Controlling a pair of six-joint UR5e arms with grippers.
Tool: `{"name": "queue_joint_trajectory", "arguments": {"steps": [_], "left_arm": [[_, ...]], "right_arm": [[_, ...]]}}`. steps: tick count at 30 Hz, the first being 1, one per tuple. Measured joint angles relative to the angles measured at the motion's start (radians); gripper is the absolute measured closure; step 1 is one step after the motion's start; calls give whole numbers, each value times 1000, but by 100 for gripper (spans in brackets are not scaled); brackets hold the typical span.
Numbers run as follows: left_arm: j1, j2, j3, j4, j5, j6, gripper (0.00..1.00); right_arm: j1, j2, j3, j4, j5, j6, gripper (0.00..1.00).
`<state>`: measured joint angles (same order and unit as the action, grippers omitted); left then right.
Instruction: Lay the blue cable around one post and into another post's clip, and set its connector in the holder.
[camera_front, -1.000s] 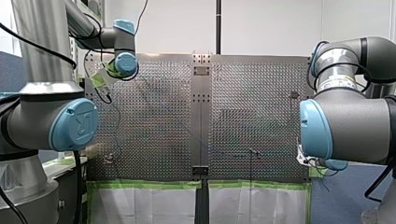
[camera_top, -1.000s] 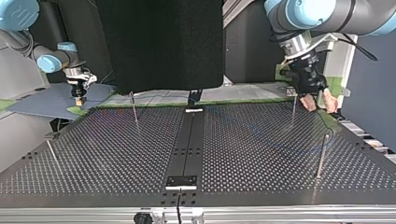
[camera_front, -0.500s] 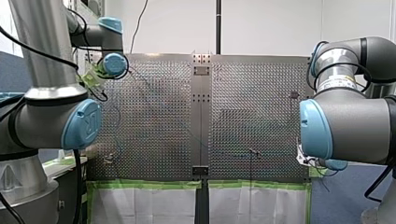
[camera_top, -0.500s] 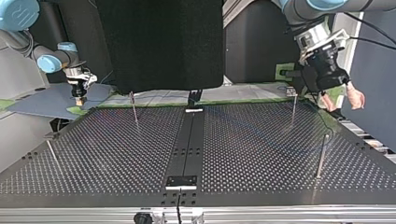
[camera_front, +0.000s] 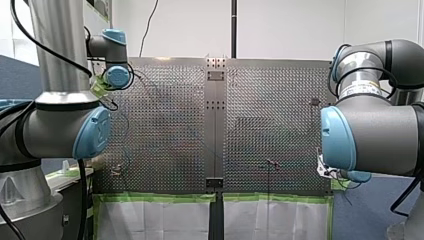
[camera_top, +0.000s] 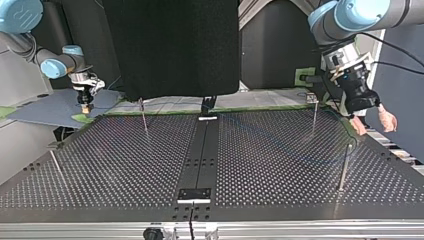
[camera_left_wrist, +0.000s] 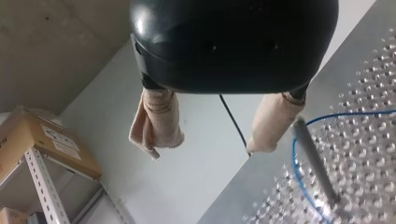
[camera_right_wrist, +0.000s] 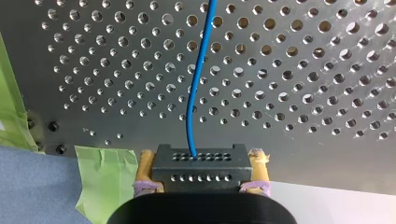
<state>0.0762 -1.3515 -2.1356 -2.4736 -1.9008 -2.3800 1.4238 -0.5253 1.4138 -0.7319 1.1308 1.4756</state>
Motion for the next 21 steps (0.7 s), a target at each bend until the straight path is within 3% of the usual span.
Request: {"name": "queue_joint_trajectory", "arguments": {"steps": [14,21], "left_arm": [[-14,-124,23,125,131,-131,0],[-6,-134,24,97,180,-201,0]], "right_arm": [[1,0,0,-2,1,0,100],[1,0,0,-3,1,3,100]]}}
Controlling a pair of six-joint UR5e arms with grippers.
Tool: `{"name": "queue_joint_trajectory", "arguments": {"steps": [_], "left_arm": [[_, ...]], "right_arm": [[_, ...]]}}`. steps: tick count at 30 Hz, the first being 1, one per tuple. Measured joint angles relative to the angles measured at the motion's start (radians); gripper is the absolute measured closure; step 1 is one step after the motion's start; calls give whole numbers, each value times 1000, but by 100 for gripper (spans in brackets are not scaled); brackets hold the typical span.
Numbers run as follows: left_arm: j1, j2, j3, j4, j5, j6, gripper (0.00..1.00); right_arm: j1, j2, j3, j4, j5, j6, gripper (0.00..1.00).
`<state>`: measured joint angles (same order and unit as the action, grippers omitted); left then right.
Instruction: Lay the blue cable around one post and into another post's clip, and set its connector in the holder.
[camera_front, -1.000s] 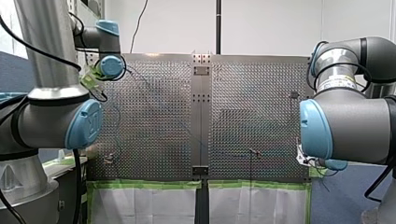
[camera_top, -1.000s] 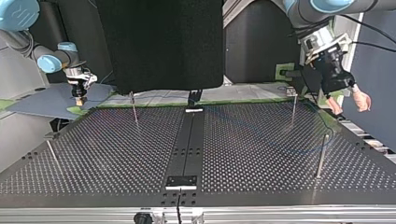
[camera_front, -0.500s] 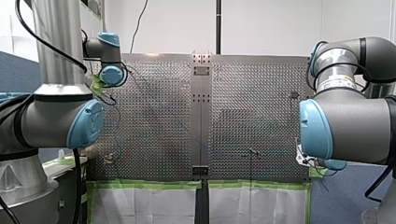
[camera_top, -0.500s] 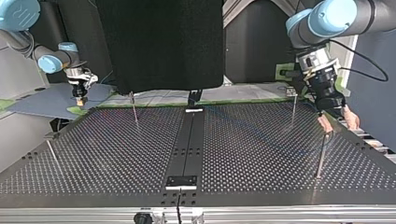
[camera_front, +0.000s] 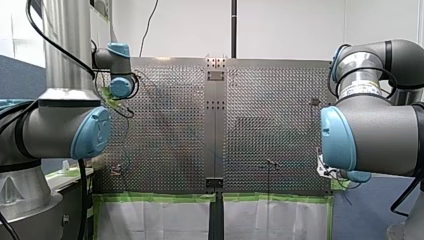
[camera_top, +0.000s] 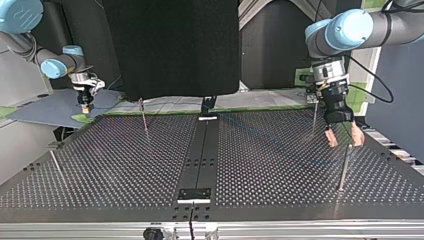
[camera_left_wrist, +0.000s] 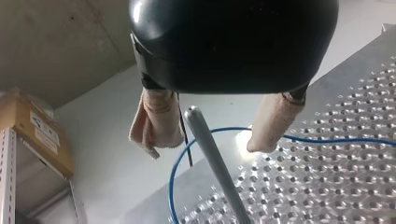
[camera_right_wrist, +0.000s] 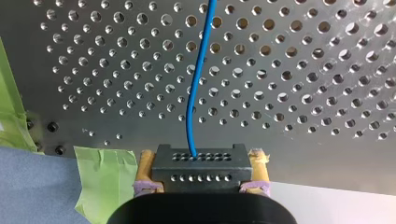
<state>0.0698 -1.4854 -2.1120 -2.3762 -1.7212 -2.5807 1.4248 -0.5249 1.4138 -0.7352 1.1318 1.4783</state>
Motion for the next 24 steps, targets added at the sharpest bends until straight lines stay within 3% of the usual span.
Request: {"name": "queue_joint_trajectory", "arguments": {"steps": [12,16,24], "left_arm": [[12,-6,7,-39,-84,-96,0],[13,-29,23,-40,-116,-98,0],[2,-90,76,-40,-109,-93,0]], "right_arm": [[1,0,0,-1,-2,0,100],[1,0,0,1,-1,-3,100],[0,0,0,1,-2,-4,100]]}}
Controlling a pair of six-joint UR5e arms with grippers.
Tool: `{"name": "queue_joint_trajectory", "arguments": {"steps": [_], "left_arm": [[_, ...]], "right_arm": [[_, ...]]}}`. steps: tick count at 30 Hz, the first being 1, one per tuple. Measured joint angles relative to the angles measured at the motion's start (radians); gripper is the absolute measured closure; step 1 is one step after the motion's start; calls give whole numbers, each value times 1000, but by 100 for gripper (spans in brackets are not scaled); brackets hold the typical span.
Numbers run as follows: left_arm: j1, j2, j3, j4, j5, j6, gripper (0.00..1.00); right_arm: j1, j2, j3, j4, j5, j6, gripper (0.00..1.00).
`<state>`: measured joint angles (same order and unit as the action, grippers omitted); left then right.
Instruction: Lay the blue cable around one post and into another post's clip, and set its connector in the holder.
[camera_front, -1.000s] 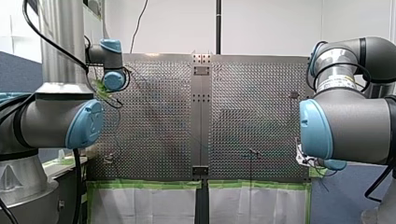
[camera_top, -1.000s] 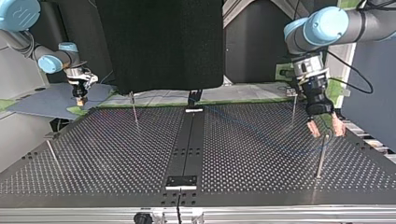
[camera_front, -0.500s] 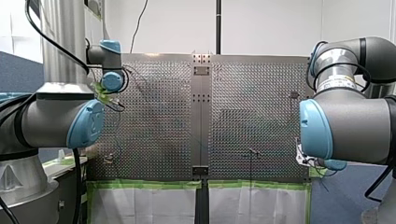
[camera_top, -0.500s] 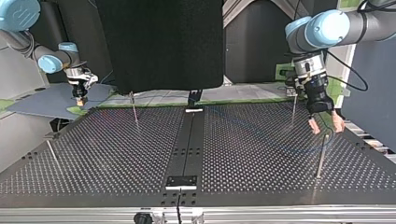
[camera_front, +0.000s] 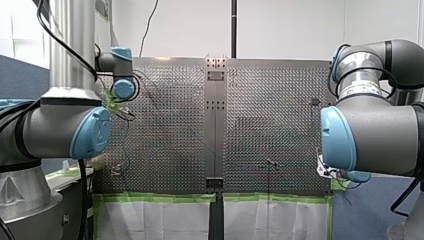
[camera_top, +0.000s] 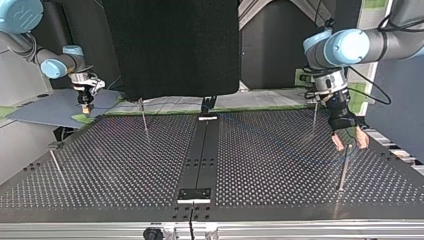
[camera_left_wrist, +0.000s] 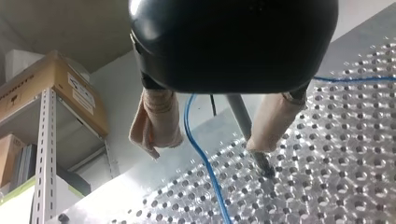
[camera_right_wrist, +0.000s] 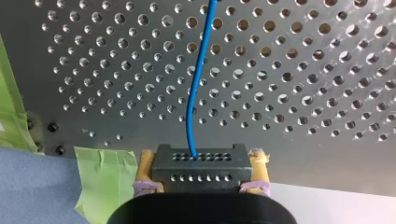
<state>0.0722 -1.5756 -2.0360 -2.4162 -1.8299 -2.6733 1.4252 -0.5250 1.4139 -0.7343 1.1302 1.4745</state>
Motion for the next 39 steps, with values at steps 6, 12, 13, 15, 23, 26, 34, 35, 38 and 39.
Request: {"name": "queue_joint_trajectory", "arguments": {"steps": [6,12,13,15,23,26,34,35,38,39], "left_arm": [[15,-55,55,-27,-46,1,0],[55,-89,104,-59,-63,25,0],[64,-92,114,-60,-58,33,0],[71,-98,129,-62,-49,47,0],[71,-141,197,-81,-4,74,0],[76,-144,206,-82,-2,74,0],[97,-168,216,-84,-14,75,0],[98,-174,217,-84,-14,76,0],[102,-186,219,-82,-15,86,0],[102,-188,219,-82,-15,91,0]], "right_arm": [[-1,0,0,-1,-1,1,100],[-3,0,0,-2,-1,3,100],[-2,0,0,-2,-1,3,100],[-1,0,0,-2,-1,3,100],[-4,0,0,-2,-2,4,100],[-7,0,0,-2,-2,5,100],[-18,-1,0,-5,0,15,100],[-20,0,0,-5,1,18,100],[-26,-1,-1,-4,3,27,100],[-27,-1,-1,-4,3,29,100]]}}
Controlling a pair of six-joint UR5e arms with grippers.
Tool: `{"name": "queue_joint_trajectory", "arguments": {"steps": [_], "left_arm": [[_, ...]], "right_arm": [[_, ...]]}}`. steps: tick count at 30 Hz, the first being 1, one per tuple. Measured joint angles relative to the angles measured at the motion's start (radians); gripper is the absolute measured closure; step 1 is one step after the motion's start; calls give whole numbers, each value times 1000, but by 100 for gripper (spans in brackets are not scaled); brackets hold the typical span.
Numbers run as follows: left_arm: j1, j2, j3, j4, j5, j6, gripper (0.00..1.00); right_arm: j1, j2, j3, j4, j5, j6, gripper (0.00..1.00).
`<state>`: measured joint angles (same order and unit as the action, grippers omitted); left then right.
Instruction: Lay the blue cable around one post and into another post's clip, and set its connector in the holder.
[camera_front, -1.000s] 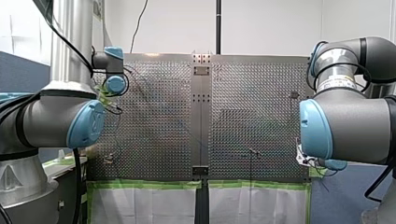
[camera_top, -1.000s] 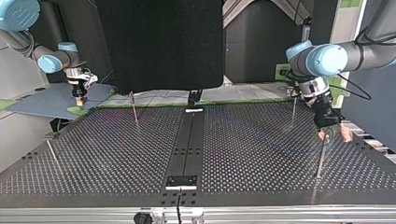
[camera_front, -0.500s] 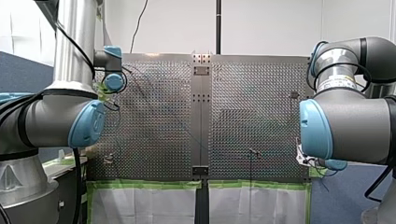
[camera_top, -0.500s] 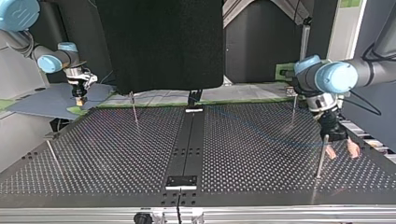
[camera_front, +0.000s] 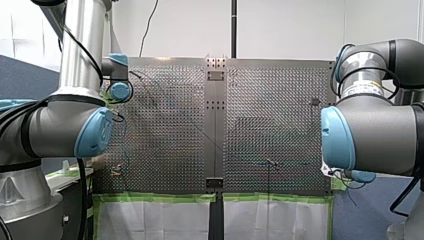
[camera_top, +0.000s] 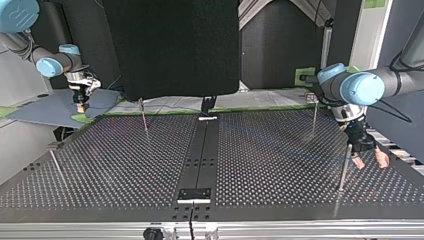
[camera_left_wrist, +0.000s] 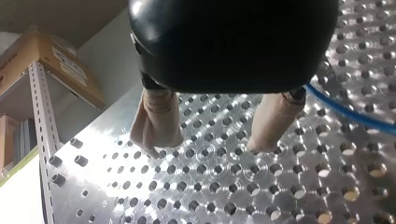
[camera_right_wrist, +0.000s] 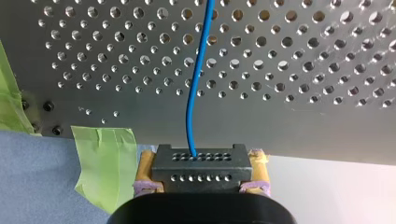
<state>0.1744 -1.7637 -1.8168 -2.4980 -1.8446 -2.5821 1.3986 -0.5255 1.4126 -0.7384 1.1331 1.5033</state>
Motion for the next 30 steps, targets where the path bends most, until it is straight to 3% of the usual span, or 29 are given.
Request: {"name": "queue_joint_trajectory", "arguments": {"steps": [5,14,23,30], "left_arm": [[1,-4,6,6,9,24,0],[-1,-21,31,1,37,31,0],[-7,-23,33,-2,43,33,0],[-8,-23,33,-1,46,34,0]], "right_arm": [[-12,0,-7,7,1,1,100],[-25,-9,-11,30,-9,-14,100],[-20,-65,-1,77,-43,-29,100],[-8,-125,52,82,-53,-8,100]]}}
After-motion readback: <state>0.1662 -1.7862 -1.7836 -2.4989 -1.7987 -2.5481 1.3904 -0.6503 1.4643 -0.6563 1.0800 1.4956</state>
